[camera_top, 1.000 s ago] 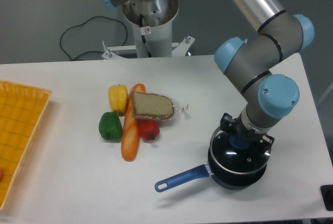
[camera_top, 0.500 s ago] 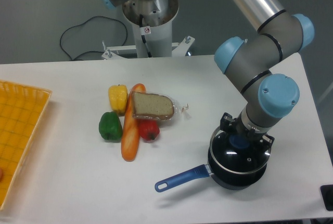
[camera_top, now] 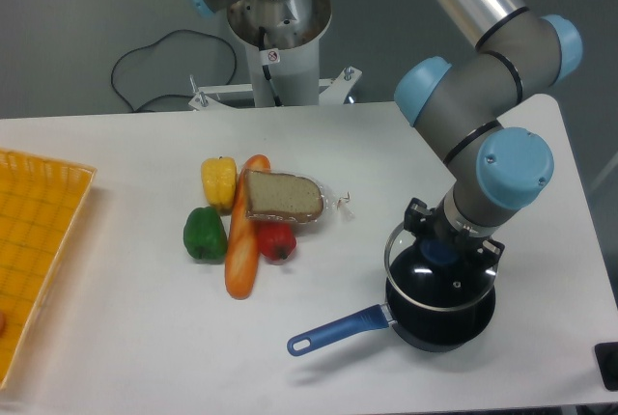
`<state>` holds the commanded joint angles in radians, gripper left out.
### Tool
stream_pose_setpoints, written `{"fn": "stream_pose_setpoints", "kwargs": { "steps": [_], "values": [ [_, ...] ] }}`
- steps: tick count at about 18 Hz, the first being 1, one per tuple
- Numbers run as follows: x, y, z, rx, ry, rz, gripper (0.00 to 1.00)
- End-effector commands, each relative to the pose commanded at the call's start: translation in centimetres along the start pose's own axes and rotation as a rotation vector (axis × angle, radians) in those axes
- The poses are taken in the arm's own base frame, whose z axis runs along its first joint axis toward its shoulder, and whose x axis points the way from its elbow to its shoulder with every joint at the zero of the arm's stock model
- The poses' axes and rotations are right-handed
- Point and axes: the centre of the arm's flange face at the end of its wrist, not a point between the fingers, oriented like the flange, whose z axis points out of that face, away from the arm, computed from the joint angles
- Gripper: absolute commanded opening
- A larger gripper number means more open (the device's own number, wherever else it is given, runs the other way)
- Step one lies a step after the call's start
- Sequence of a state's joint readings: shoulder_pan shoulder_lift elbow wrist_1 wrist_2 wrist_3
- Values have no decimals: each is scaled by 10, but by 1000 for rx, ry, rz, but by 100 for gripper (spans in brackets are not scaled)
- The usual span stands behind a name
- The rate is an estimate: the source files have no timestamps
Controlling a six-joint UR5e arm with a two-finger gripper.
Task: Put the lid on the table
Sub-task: 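Carry the glass lid up and away from the saucepan, then lower the glass lid flat onto the table beside the saucepan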
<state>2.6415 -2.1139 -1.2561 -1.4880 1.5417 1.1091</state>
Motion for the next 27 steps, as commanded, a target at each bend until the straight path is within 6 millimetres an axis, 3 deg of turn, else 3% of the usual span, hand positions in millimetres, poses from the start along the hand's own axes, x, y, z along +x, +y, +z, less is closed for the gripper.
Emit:
{"fn": "stream_pose_setpoints", "kwargs": {
  "steps": [7, 11, 17, 27],
  "values": [
    [19, 22, 11, -16, 37, 14, 63],
    [28, 46, 21, -25, 67, 42, 63],
    [28, 87, 20, -11, 83, 105, 63],
    [15, 120, 34, -6, 114, 158, 63]
  ]
}}
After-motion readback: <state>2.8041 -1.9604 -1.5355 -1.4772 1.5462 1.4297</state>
